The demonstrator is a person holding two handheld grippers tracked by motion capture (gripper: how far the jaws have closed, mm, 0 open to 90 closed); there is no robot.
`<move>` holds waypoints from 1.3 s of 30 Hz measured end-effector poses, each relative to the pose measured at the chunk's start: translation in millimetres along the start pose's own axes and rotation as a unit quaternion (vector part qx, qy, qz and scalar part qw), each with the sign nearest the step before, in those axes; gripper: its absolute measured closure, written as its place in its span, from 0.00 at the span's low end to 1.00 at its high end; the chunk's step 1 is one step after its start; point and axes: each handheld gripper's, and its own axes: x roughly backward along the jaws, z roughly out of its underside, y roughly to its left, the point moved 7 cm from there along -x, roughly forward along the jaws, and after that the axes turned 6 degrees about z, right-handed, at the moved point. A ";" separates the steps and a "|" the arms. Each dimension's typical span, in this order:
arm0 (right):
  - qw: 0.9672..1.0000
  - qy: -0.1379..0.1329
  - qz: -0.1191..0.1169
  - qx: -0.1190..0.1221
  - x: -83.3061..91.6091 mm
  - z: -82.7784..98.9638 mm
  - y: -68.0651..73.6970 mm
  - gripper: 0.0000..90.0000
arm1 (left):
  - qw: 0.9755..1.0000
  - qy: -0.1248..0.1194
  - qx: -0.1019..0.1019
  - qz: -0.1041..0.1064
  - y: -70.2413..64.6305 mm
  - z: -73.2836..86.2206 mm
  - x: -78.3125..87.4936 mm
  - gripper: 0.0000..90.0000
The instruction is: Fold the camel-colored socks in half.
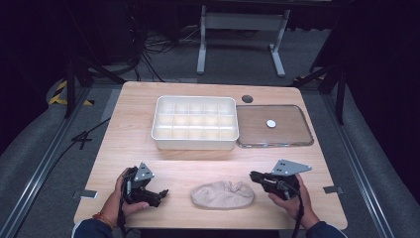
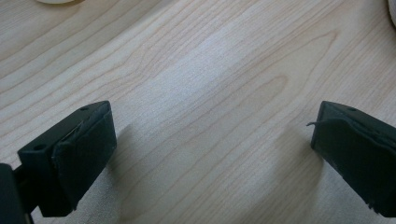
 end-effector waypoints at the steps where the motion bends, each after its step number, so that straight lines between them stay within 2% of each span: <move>1: 1.000 0.000 0.000 0.000 0.0 0.0 0.0 0.95 | 1.000 -0.003 0.002 0.002 -0.4 -0.1 -0.5 0.00; 2: 1.000 0.002 -0.017 0.023 -9.3 -5.2 20.2 0.96 | 1.000 -0.002 0.001 0.001 -0.2 0.0 -0.3 0.00; 3: 1.000 0.002 -0.017 0.023 -9.3 -5.2 20.2 0.96 | 1.000 -0.002 0.001 0.001 -0.2 0.0 -0.3 0.00; 4: 0.999 0.005 -0.028 0.034 -14.1 -6.5 30.3 0.97 | 1.000 -0.002 0.002 0.000 -0.4 0.0 -0.2 0.00; 5: 0.998 0.014 -0.046 0.049 -24.7 -7.3 48.9 0.97 | 1.000 -0.003 0.003 -0.002 -0.5 -0.1 -0.2 0.00; 6: 0.998 0.014 -0.046 0.049 -24.7 -7.3 48.9 0.97 | 1.000 -0.003 0.004 -0.001 -0.8 0.0 -0.3 0.00; 8: 0.995 0.029 -0.066 0.063 -40.8 -5.7 69.2 0.98 | 1.000 -0.003 0.005 -0.001 -1.0 0.0 -0.3 0.00; 9: 0.995 0.029 -0.066 0.063 -40.8 -5.7 69.2 0.98 | 1.000 -0.003 0.006 -0.001 -1.1 0.0 -0.3 0.00; 13: 0.993 0.053 -0.074 0.076 -61.6 1.3 84.6 0.98 | 1.000 0.000 0.006 -0.004 -0.9 -0.4 -0.2 0.01; 17: 0.992 0.072 -0.068 0.083 -72.6 9.4 86.4 0.99 | 1.000 0.008 0.014 -0.012 -2.5 -2.1 1.4 0.03; 20: 0.992 0.065 -0.072 0.075 -74.6 9.4 86.4 0.99 | 1.000 -0.003 0.028 -0.012 -5.5 -6.3 2.2 0.20; 21: 0.993 0.064 -0.073 0.074 -75.3 9.4 86.6 0.99 | 0.999 -0.007 0.036 -0.002 -7.8 -8.3 1.5 0.22; 22: 0.993 0.060 -0.071 0.074 -76.4 9.2 87.1 0.99 | 0.999 -0.016 0.045 0.019 -12.4 -11.4 0.5 0.24; 23: 0.993 0.060 -0.070 0.076 -77.0 9.0 88.4 0.99 | 0.998 -0.020 0.042 0.032 -15.1 -14.5 -0.6 0.29; 24: 0.993 0.058 -0.068 0.081 -77.7 8.5 89.6 0.99 | 0.997 -0.025 0.052 0.043 -20.2 -17.7 -1.9 0.32; 28: 0.993 0.054 -0.065 0.088 -81.0 6.8 93.6 0.99 | 0.995 -0.042 0.043 0.076 -39.6 -32.5 -8.0 0.35; 29: 0.993 0.054 -0.065 0.087 -81.4 6.6 94.1 0.99 | 0.994 -0.045 0.030 0.090 -50.7 -39.5 -13.2 0.35; 30: 0.993 0.054 -0.065 0.087 -81.4 6.6 94.1 0.99 | 0.994 -0.045 0.030 0.090 -50.7 -39.5 -13.2 0.35; 32: 0.993 0.054 -0.065 0.087 -81.8 6.5 94.3 0.99 | 0.994 -0.042 0.022 0.102 -62.0 -45.6 -19.4 0.36; 33: 0.993 0.054 -0.065 0.086 -81.8 6.5 94.3 0.99 | 0.994 -0.040 0.013 0.104 -64.5 -47.6 -21.8 0.37; 35: 0.993 0.054 -0.065 0.087 -81.9 6.5 94.3 0.99 | 0.995 -0.027 0.009 0.097 -71.7 -49.5 -28.7 0.37; 37: 0.993 0.053 -0.066 0.088 -81.8 6.5 94.4 0.99 | 0.995 -0.018 0.000 0.099 -75.7 -50.0 -34.1 0.39; 39: 0.992 0.052 -0.066 0.090 -81.8 6.4 94.6 1.00 | 0.995 -0.021 -0.001 0.101 -76.7 -51.3 -34.5 0.39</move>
